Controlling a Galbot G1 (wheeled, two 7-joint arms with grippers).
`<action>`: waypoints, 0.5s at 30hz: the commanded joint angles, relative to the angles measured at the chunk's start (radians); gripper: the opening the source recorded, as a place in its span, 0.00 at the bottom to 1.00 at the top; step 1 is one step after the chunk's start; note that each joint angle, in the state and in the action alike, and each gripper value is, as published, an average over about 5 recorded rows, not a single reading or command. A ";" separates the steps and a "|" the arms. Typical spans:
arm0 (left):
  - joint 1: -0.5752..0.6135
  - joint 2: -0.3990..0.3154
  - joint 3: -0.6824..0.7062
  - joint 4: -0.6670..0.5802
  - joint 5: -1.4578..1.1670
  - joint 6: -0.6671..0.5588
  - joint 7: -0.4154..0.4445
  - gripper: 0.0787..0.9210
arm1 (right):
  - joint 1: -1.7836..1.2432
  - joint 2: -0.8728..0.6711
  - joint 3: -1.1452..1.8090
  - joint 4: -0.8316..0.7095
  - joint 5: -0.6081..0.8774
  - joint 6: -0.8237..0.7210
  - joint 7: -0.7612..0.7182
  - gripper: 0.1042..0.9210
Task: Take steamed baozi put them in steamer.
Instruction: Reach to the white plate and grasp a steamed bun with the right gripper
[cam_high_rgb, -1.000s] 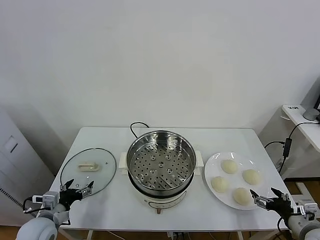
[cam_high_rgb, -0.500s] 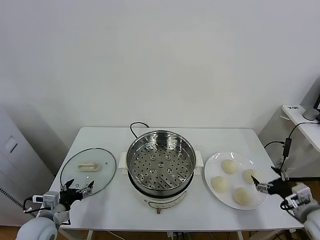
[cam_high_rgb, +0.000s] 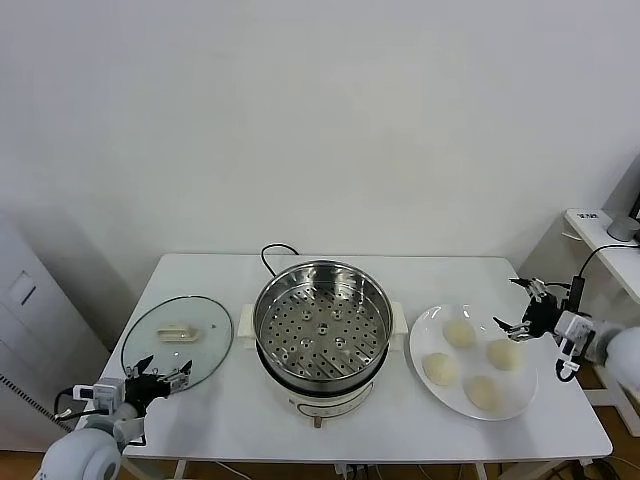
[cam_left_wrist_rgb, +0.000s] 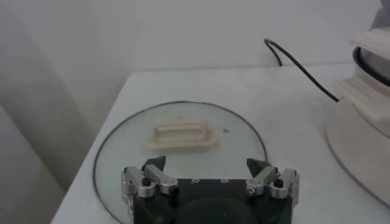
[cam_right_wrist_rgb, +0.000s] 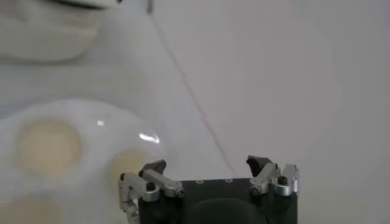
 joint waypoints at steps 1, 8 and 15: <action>-0.042 0.002 0.042 0.012 0.003 0.005 0.000 0.88 | 0.526 -0.062 -0.481 -0.199 -0.069 0.090 -0.257 0.88; -0.042 0.000 0.041 0.015 0.004 0.006 0.000 0.88 | 0.777 0.006 -0.772 -0.316 -0.021 0.096 -0.343 0.88; -0.044 -0.003 0.042 0.018 0.005 0.008 0.000 0.88 | 0.867 0.094 -0.882 -0.414 -0.058 0.147 -0.424 0.88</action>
